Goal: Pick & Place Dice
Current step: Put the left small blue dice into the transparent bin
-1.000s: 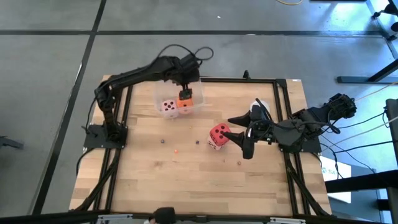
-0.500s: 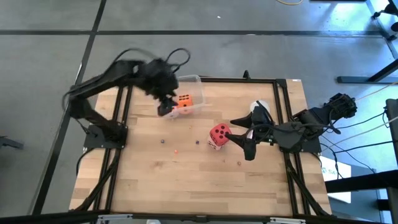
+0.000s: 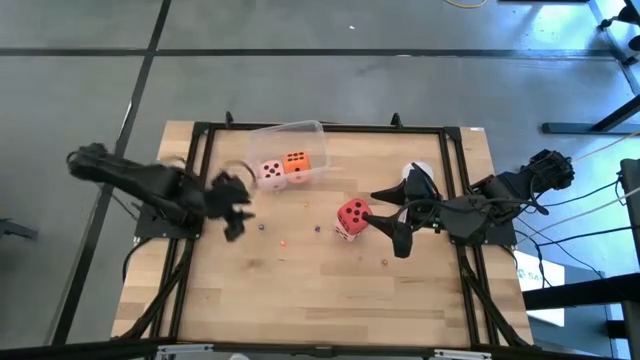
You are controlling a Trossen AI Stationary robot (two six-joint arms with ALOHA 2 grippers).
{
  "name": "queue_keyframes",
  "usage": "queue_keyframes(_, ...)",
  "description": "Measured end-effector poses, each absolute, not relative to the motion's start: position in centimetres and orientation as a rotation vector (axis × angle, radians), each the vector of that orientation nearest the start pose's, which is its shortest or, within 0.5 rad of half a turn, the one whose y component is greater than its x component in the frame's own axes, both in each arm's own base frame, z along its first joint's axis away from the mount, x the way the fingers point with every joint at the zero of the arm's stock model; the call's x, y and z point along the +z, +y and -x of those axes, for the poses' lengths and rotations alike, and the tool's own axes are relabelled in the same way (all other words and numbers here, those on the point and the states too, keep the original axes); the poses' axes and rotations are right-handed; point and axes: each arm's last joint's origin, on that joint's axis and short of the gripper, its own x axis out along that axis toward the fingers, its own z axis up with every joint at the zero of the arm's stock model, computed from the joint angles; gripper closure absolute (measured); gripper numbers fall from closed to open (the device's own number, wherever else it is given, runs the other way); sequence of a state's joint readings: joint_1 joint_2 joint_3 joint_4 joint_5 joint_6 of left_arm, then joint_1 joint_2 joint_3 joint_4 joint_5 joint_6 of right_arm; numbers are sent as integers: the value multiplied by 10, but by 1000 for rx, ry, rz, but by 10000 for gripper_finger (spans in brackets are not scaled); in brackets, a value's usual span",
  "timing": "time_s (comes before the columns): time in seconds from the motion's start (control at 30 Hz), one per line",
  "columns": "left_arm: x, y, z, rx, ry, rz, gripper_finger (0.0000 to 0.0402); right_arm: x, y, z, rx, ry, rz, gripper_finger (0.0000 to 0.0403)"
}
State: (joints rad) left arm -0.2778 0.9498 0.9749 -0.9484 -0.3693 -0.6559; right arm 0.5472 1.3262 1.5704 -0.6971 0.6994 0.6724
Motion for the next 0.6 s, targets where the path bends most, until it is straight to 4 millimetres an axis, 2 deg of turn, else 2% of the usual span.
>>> queue_keyframes(0.23,245,-54,-163,323,877,172,225,439,116,-231,-266,300,-370,99)
queue_keyframes(0.47,216,-54,-160,316,908,90,204,443,112,-224,-261,294,-357,99)
queue_keyframes(0.6,200,-53,-161,338,890,128,189,444,112,-223,-261,291,-359,99)
